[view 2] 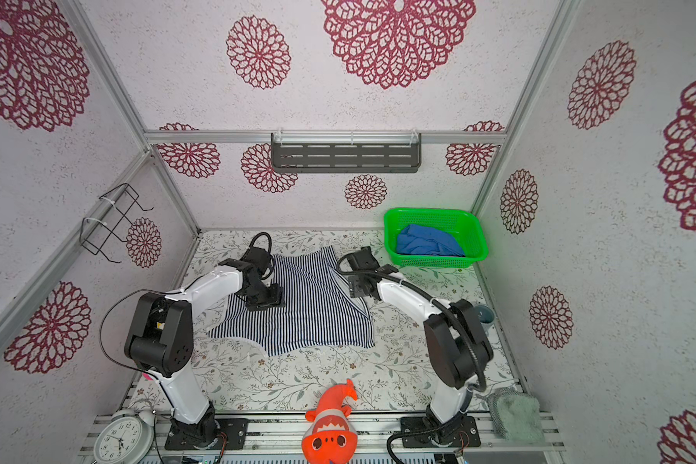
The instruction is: Fold and stack the tank tops
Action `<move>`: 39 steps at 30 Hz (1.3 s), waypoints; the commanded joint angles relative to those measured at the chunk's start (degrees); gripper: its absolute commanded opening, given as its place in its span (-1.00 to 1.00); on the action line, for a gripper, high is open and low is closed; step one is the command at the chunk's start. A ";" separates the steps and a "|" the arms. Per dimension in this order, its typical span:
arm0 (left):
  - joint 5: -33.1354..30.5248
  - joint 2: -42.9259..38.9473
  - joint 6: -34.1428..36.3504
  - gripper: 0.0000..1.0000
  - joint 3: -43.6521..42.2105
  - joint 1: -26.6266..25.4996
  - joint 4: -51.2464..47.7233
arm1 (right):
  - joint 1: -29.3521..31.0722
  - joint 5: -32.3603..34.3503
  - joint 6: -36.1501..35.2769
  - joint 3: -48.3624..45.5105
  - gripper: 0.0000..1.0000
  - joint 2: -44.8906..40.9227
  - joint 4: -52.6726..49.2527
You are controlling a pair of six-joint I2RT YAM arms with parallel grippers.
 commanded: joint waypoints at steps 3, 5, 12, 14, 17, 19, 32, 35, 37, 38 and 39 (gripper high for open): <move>1.32 3.02 -0.97 0.37 0.67 0.28 3.87 | 1.42 0.09 -7.04 13.89 0.98 12.95 2.47; 0.21 3.23 -1.28 0.37 -0.64 0.28 4.29 | 1.53 -0.74 -7.67 19.44 0.98 17.72 2.72; -1.79 3.05 -2.25 0.40 -5.65 1.22 5.80 | 1.96 -2.50 -7.12 34.12 0.98 30.23 -0.96; -2.28 3.23 -2.49 0.40 -6.72 1.46 6.16 | 1.80 -1.48 -6.55 36.63 0.98 32.91 -2.50; -2.32 3.39 -2.69 0.40 -8.13 2.18 6.71 | 1.47 0.73 -5.27 38.86 0.98 35.48 -3.88; -2.47 3.56 -2.59 0.40 -8.70 2.69 6.79 | 0.97 2.00 -4.04 38.92 0.97 36.00 -3.88; -3.00 4.70 -1.90 0.40 -10.84 6.28 8.00 | -4.41 4.15 -2.02 31.04 0.95 30.03 -0.18; -2.92 4.94 -1.81 0.39 -10.53 6.47 8.12 | -5.71 4.09 -3.42 28.90 0.95 27.97 1.57; -2.93 5.18 -1.73 0.39 -10.23 6.52 8.09 | -6.41 4.10 -4.89 27.84 0.95 26.71 2.59; -2.93 5.27 -1.71 0.39 -10.07 6.52 8.07 | -6.73 4.24 -5.39 27.53 0.95 26.14 2.79; -3.01 5.42 -1.66 0.39 -9.96 6.52 8.09 | -7.03 4.08 -5.95 27.21 0.95 25.76 2.95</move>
